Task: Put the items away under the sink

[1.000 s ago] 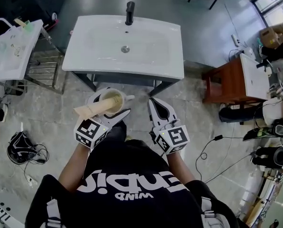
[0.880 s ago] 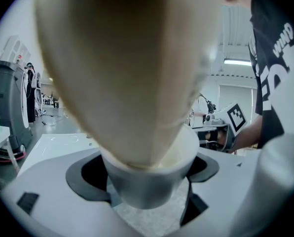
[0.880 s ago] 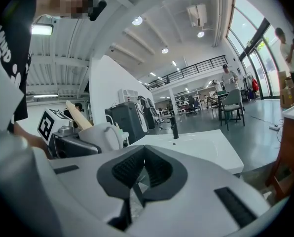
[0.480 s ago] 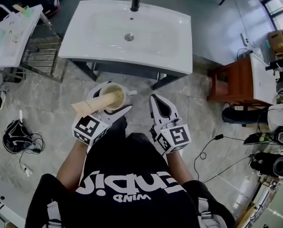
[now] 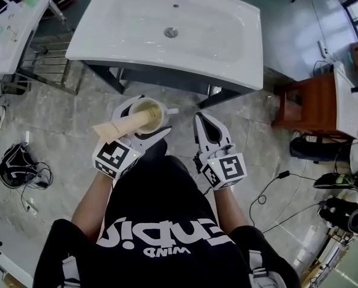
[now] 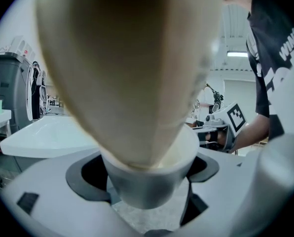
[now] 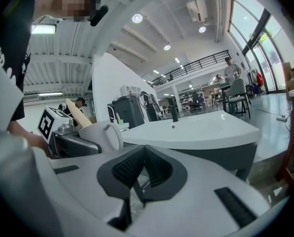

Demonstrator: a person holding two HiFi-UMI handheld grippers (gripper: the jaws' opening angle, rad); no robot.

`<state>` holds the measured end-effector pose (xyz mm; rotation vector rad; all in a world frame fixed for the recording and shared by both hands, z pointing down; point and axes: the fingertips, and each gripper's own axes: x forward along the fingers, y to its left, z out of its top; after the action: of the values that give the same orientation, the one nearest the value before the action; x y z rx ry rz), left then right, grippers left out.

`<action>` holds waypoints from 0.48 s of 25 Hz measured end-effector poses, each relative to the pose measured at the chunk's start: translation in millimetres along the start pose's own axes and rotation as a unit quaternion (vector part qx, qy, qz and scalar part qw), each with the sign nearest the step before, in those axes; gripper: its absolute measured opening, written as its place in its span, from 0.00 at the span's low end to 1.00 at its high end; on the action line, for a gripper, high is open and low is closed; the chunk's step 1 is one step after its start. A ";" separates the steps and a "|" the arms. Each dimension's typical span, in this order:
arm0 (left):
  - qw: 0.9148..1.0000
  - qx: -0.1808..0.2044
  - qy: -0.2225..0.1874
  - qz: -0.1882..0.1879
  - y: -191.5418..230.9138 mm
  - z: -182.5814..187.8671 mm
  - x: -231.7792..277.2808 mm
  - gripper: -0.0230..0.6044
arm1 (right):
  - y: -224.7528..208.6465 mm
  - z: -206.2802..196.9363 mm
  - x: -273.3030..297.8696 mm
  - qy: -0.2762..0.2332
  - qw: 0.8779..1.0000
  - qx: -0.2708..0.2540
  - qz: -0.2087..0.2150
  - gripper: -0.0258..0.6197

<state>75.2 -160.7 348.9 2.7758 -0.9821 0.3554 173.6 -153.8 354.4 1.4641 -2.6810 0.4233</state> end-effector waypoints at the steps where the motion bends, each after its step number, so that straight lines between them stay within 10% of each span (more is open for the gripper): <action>1: 1.000 -0.001 -0.001 0.000 3.2 -7.7 4.0 0.77 | -1.6 -7.4 3.4 -0.001 1.000 0.000 0.001 0.07; 12: 1.000 -0.002 -0.013 -0.002 36.2 -96.8 52.6 0.77 | -33.8 -99.6 41.9 -0.006 1.000 -0.013 0.004 0.07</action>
<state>75.8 -196.2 459.2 2.7858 -0.9820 0.3182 170.8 -178.8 464.7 1.4550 -2.6914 0.3801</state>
